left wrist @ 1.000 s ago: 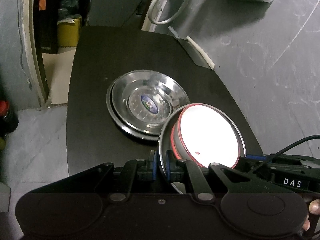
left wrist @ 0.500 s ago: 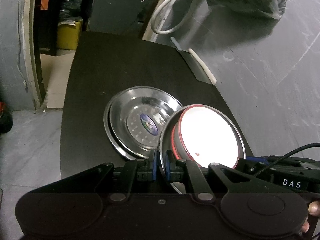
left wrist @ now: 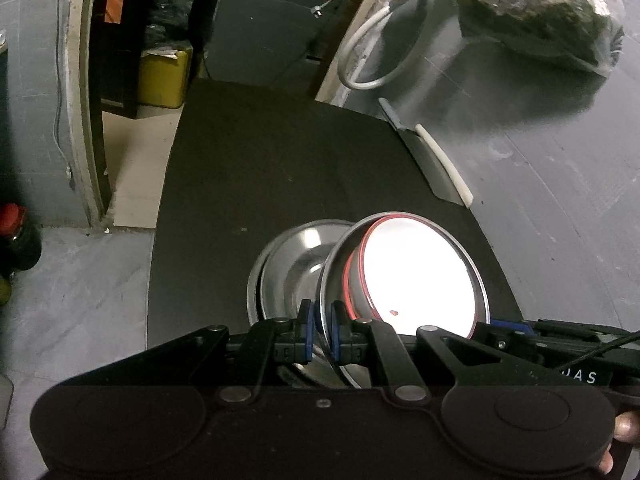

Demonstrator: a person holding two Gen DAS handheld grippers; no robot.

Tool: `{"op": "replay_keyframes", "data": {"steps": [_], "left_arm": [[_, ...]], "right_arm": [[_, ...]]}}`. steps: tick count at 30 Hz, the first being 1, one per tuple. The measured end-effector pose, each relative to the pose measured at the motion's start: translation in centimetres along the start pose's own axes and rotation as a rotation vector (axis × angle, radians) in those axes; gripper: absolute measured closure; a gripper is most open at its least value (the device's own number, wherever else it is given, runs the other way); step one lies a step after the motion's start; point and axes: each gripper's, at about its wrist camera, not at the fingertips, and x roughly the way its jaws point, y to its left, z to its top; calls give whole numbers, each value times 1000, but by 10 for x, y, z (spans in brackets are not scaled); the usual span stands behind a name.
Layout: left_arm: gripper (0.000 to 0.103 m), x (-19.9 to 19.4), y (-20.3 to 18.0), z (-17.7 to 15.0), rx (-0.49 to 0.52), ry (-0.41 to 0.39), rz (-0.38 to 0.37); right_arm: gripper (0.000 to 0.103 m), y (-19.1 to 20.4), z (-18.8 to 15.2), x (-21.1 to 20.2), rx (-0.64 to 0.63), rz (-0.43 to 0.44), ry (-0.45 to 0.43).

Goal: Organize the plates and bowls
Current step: 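Carry the bowl stack over the steel plates and lower it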

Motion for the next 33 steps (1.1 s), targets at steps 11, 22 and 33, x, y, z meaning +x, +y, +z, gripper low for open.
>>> {"op": "replay_keyframes", "data": {"steps": [11,22,33], "left_arm": [[96,35,2,28,-8,-7,12],[96,48,7,31,-23,32,40],[96,53,14,29,-46,63,67]], "right_arm": [[83,-12,32,33,-8,-24,4],[83,-26,34,54,47,-33,34],[84,-28,33,68,74,-24,69]]}}
